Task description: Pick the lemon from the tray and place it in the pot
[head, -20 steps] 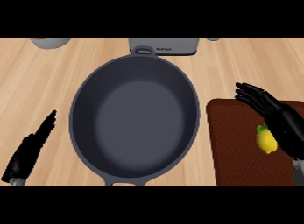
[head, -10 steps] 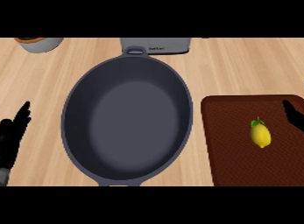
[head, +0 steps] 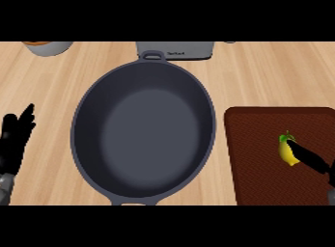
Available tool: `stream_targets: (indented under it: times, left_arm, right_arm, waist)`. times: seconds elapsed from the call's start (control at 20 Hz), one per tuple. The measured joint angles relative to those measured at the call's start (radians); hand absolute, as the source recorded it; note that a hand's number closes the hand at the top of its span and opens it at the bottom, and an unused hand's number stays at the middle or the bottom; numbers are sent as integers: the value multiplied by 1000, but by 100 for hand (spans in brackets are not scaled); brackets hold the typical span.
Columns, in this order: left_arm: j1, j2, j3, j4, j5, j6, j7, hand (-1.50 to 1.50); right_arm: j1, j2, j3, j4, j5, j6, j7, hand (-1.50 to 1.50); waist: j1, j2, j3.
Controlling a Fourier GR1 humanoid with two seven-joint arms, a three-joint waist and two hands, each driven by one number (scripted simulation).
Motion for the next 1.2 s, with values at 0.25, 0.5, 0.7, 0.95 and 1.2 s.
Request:
stream_targets:
  times: [0.25,0.5,0.7,0.95,1.2]
  left_arm:
    - [-13,3,1,-3,-7,4,27,0]
    - [-24,2,-2,-10,-10,-4,38,0]
    - [-28,3,-10,-31,-20,-3,61,0]
    - [-32,-11,-11,-24,-33,-4,62,0]
    - [-22,4,14,-38,-26,-27,74,0]
  right_arm:
    - [5,-36,24,-37,160,177,285,-150]
    - [-35,-49,83,-124,221,457,556,-150]
    - [-92,-23,130,-219,190,674,724,-150]
    - [-168,19,141,-291,167,834,838,-150]
    - [-177,52,108,-276,168,893,860,-150]
  waist:
    - [3,-2,-3]
    - [15,-2,-3]
    - [22,-3,0]
    - [20,-2,3]
    - [20,-1,6]
